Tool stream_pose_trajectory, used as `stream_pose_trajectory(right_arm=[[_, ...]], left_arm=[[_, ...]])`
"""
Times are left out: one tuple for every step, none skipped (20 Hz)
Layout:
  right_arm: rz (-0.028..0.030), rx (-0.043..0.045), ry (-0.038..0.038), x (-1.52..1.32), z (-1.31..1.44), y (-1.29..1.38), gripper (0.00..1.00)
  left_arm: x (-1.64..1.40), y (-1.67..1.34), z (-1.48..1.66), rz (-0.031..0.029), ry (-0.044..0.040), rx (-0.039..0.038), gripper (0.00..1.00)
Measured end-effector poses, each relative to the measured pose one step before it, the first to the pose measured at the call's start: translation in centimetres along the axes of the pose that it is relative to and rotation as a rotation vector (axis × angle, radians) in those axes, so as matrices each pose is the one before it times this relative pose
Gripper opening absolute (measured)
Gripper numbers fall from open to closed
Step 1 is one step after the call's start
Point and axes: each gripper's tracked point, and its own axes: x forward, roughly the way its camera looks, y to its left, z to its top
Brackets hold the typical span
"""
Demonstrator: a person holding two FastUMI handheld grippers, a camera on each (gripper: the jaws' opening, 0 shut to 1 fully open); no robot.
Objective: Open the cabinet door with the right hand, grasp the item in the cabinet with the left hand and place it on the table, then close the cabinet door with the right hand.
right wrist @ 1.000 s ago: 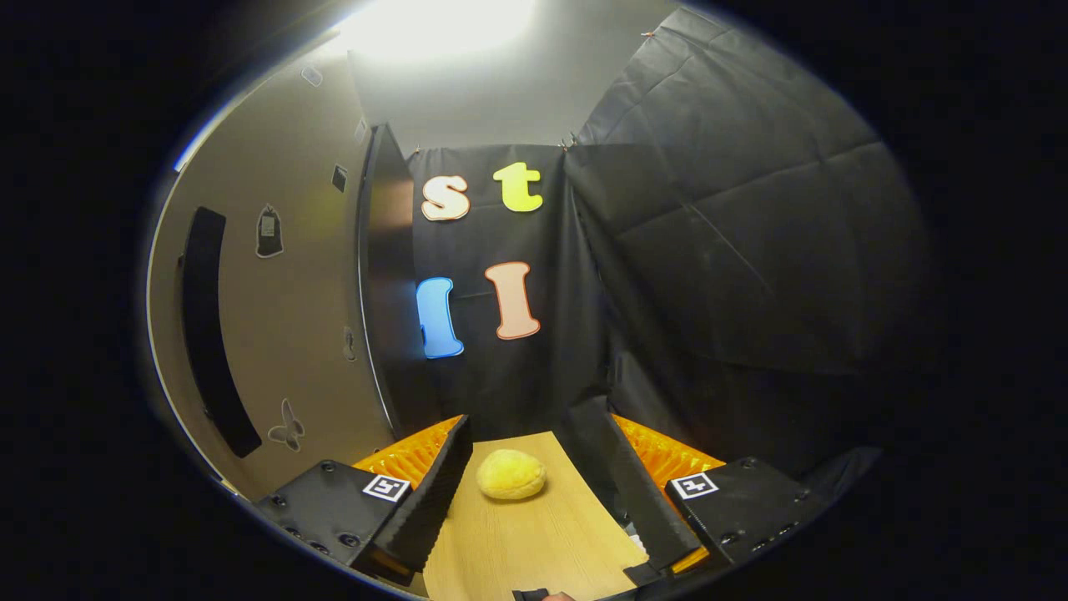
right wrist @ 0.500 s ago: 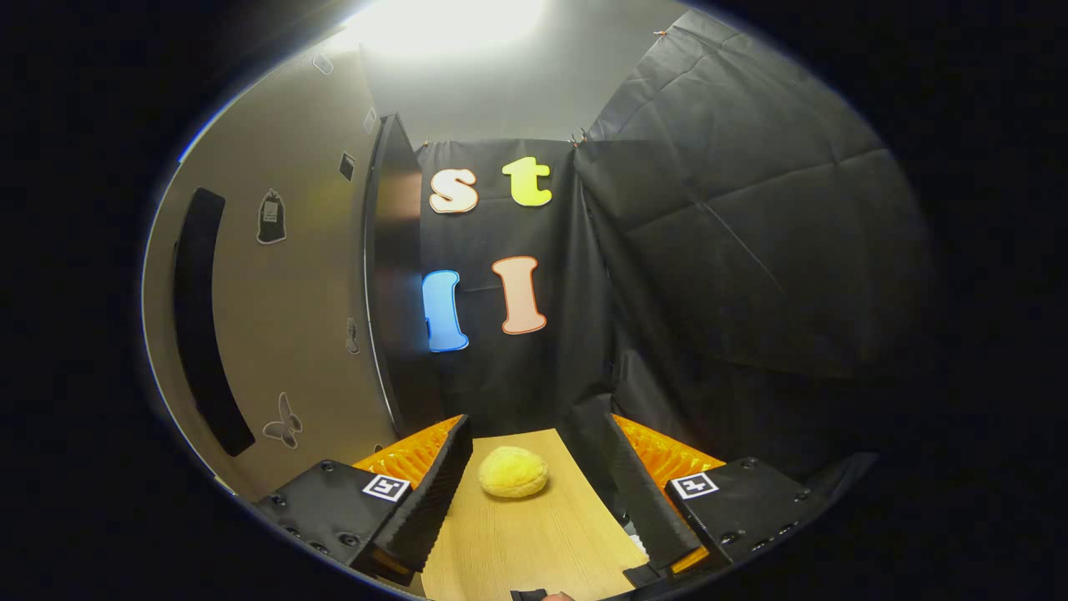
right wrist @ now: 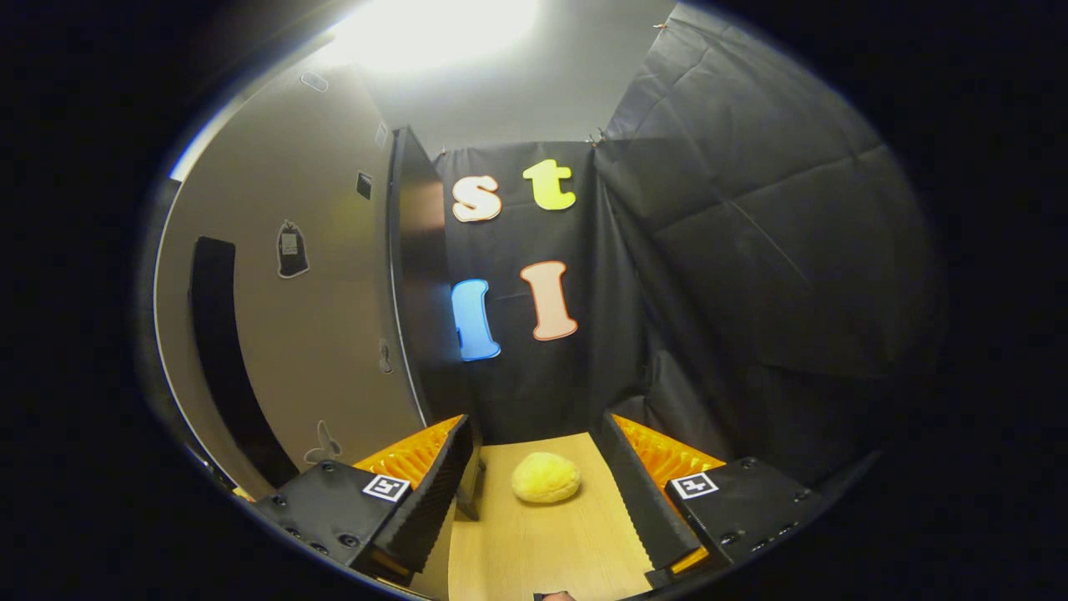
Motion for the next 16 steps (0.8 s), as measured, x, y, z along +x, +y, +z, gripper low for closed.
stream_pose_trajectory(right_arm=[[0.02749,-0.00739,0.00464,-0.139,0.226,0.845,0.98],[0.02179,-0.01941,-0.00163,-0.032,0.315,0.754,0.98],[0.01482,-0.02619,-0.00572,-0.193,0.316,0.676,0.98],[0.01176,-0.02824,-0.01043,-0.082,0.377,0.623,0.98],[0.00410,-0.02259,-0.00640,-0.328,0.184,0.606,0.98],[0.00458,-0.01109,-0.00398,-0.142,0.177,0.559,0.98],[-0.01077,-0.01219,-0.00337,-0.077,0.203,0.342,0.98],[-0.01445,-0.01574,0.00035,-0.443,0.134,-0.071,0.96],[-0.01082,-0.00331,-0.00234,-0.164,0.189,0.083,0.93],[-0.00032,0.01755,-0.00106,-0.062,0.071,0.566,0.93],[-0.03018,-0.00098,-0.00005,-0.171,0.003,-0.151,0.94],[-0.02350,0.00004,-0.00501,-0.562,0.154,-0.033,0.86],[-0.02284,0.00085,0.00073,-0.015,-0.025,0.122,0.85],[-0.01464,0.00183,-0.00487,-0.199,0.129,0.470,0.90],[-0.01500,-0.00701,0.00236,-0.009,0.066,0.371,0.84],[-0.00925,-0.00411,0.00385,-0.101,0.046,0.464,0.81]], left_arm=[[-0.260,0.733,2.081,0.01205,-0.01605,0.00104,0.92],[0.145,0.799,2.394,0.00803,-0.01520,-0.00230,0.89],[0.153,0.789,1.728,0.01017,-0.01384,-0.00158,0.89],[-0.008,1.174,1.717,0.01818,-0.01567,-0.00510,0.92],[0.117,0.944,1.298,0.01260,-0.00597,-0.00290,0.89],[0.221,0.999,1.295,0.01313,-0.01271,-0.00271,0.89],[0.772,1.245,1.217,0.01294,-0.01901,0.00099,0.92],[0.475,0.808,1.307,0.00331,-0.01609,0.00452,0.89],[0.458,0.522,1.026,-0.00246,-0.01867,-0.00074,0.89],[0.769,0.265,0.759,-0.01219,-0.01568,-0.00624,0.89],[0.576,0.543,0.554,-0.00930,-0.01497,-0.00239,0.89],[0.448,0.826,0.549,0.00251,-0.01453,0.00240,0.92],[0.489,0.510,0.394,-0.00276,-0.01398,0.00047,0.92],[0.507,0.132,0.096,-0.01371,-0.00444,-0.00405,0.89],[0.425,0.052,-0.139,-0.01499,-0.00611,-0.00588,0.90],[0.345,0.250,-0.380,-0.01103,0.01093,-0.00280,0.90]])
